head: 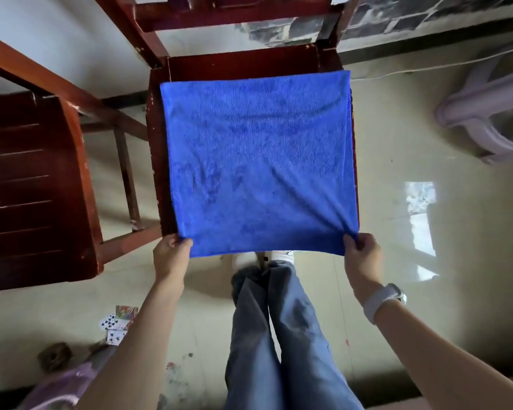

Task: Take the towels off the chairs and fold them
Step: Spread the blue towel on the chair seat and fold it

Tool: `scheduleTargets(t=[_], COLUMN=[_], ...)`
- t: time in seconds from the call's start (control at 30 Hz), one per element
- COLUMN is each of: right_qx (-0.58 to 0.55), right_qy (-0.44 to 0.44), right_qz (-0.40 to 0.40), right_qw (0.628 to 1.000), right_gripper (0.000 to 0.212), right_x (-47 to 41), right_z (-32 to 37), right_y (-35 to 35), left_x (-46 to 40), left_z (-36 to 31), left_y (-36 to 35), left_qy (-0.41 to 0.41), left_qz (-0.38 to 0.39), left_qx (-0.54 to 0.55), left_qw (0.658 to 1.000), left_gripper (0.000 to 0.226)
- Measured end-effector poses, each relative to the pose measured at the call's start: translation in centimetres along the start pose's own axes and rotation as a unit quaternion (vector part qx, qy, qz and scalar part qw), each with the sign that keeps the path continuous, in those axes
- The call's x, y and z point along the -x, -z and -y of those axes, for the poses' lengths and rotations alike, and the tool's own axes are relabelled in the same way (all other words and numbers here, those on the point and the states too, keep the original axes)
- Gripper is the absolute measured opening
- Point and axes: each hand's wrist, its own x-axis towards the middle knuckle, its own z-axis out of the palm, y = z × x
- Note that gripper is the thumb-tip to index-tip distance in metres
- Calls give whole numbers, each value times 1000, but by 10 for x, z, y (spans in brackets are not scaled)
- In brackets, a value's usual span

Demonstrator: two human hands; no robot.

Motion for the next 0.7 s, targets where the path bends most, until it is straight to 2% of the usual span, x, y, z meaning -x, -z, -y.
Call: scheduleTargets(t=[0.07, 0.17, 0.27, 0.37, 0.47, 0.6, 0.7], right_qx=[-16, -73, -77, -55, -15, 47, 70], right_qy=[-21, -87, -69, -38, -14, 4, 8], right_qz=[0, 39, 59, 68, 72, 77, 87], right_qw=[1000, 993, 993, 995, 997, 996, 994], right_gripper=[10, 13, 10, 9, 10, 11, 16], right_x=[-5, -11, -12, -12, -18, -23, -21], right_z=[-4, -7, -7, -6, -6, -1, -2], right_y=[4, 2, -2, 1, 6, 14, 19], left_x=[7, 12, 16, 18, 19, 19, 23], left_z=[2, 4, 2, 1, -1, 1, 2], left_y=[-1, -6, -13, -17, -16, -13, -9], left_qy=[-11, -74, -109, -85, -38, -54, -64], left_qz=[13, -3, -36, -49, -26, 35, 66], left_qx=[-19, -72, -77, -23, 9, -75, -128], left_qw=[1000, 995, 990, 995, 999, 995, 988], left_gripper=[28, 16, 11, 8, 8, 39, 44])
